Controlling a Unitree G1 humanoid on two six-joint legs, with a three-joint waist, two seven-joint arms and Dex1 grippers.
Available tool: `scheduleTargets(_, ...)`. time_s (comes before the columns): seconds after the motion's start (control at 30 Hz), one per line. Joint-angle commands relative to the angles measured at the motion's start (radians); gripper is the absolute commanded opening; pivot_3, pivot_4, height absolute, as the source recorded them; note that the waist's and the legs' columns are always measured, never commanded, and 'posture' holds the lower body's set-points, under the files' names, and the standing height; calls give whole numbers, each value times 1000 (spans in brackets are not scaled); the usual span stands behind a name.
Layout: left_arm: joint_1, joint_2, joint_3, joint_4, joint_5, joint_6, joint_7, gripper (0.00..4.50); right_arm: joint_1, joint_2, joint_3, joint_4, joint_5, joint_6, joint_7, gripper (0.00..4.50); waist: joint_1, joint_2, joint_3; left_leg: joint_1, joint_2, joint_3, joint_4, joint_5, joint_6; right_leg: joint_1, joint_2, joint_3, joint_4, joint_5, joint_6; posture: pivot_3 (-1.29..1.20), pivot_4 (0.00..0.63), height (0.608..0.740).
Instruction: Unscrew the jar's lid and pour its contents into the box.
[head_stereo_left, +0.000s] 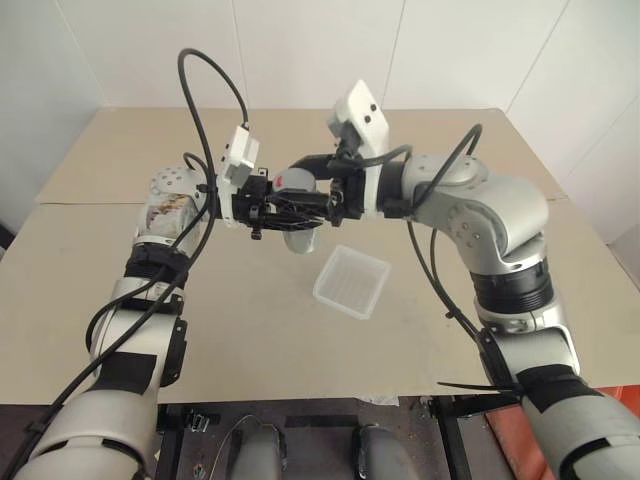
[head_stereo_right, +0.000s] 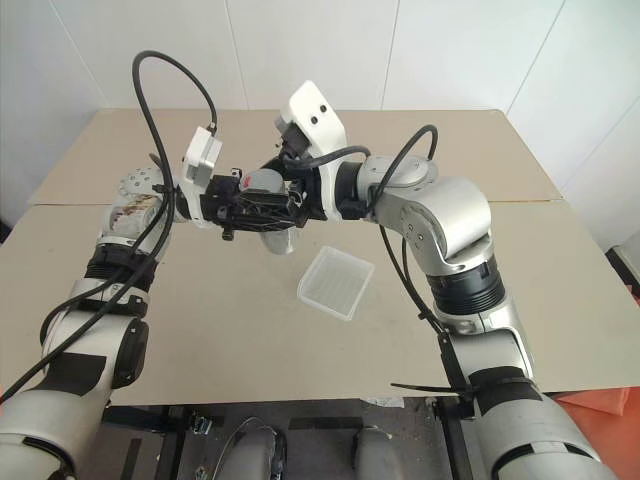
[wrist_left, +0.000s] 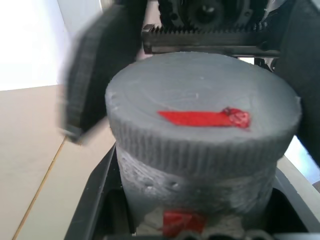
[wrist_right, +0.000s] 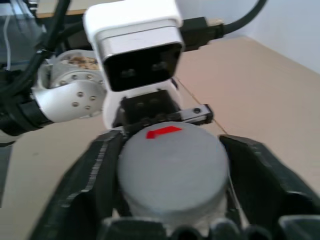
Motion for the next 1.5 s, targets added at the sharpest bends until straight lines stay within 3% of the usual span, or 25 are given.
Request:
scheduleTargets(0.03, -19, 8, 20, -27, -11, -6, -8, 1989, 14, 7, -42, 1, 2, -73, 33, 2760, 0, 0, 0, 0, 0, 0, 0, 0, 0, 0, 0, 0, 0, 0, 0, 0, 150, 740)
scheduleTargets(0.13, -14, 10, 14, -36, -21, 3, -8, 1989, 33, 11, -60, 30, 28, -146, 118, 2760, 0, 0, 0, 0, 0, 0, 0, 0, 0, 0, 0, 0, 0, 0, 0, 0, 150, 740)
scheduleTargets(0.3, 10, 38, -49, -94, -77, 28, -8, 1989, 25, -20, -41, 142, 43, -335, 423, 2760, 1, 0, 0, 0, 0, 0, 0, 0, 0, 0, 0, 0, 0, 0, 0, 0, 150, 740)
scheduleTargets(0.53, 48, 97, -129, -250, -207, 97, -8, 1989, -86, 9, -3, 397, 63, -471, 863, 2760, -7, 1, 0, 1, 0, 0, 0, 0, 0, 0, 1, 0, 1, 0, 0, 0, 150, 740)
scheduleTargets(0.63, 81, 133, -147, -361, -266, 134, -8, 1989, -151, 29, 55, 510, 76, -559, 935, 2760, -19, 2, 1, 1, 0, 0, 0, 0, 0, 0, 1, 1, 1, 0, 0, 0, 150, 740)
scheduleTargets(0.8, 110, 154, -137, -408, -268, 143, -8, 1989, -200, 73, 53, 629, 28, -626, 935, 2760, -24, 2, 1, 2, 1, -1, 0, 0, 0, 1, 1, 1, 2, 0, 0, 0, 150, 740)
scheduleTargets(0.87, 115, 153, -122, -395, -251, 143, -8, 1989, -201, 81, 28, 644, 7, -625, 925, 3481, -22, 2, 1, 2, 1, -1, 0, 0, 0, 1, 1, 0, 1, 0, 0, 0, 150, 740)
scheduleTargets(1.0, 113, 153, -91, -343, -212, 129, -8, 1989, -170, 60, -8, 588, -28, -628, 840, 4435, -17, 2, 1, 1, 0, -1, 0, 0, 0, 0, 1, 0, 1, 0, 0, 0, 150, 740)
scheduleTargets(1.3, 96, 175, -22, -217, -155, 125, -8, 1989, -18, -66, -120, 224, -10, -439, 550, 4435, -4, 2, 1, 1, 0, -1, 0, 0, 0, 0, 1, 0, 1, 0, 0, 0, 150, 740)
scheduleTargets(1.5, 35, 127, -21, -89, -79, 89, -4, 1989, 49, 1, -63, -2, -86, -234, 212, 4435, -4, 2, 1, 1, 0, -1, 0, 0, 0, 0, 1, 0, 2, 0, 0, 0, 150, 740)
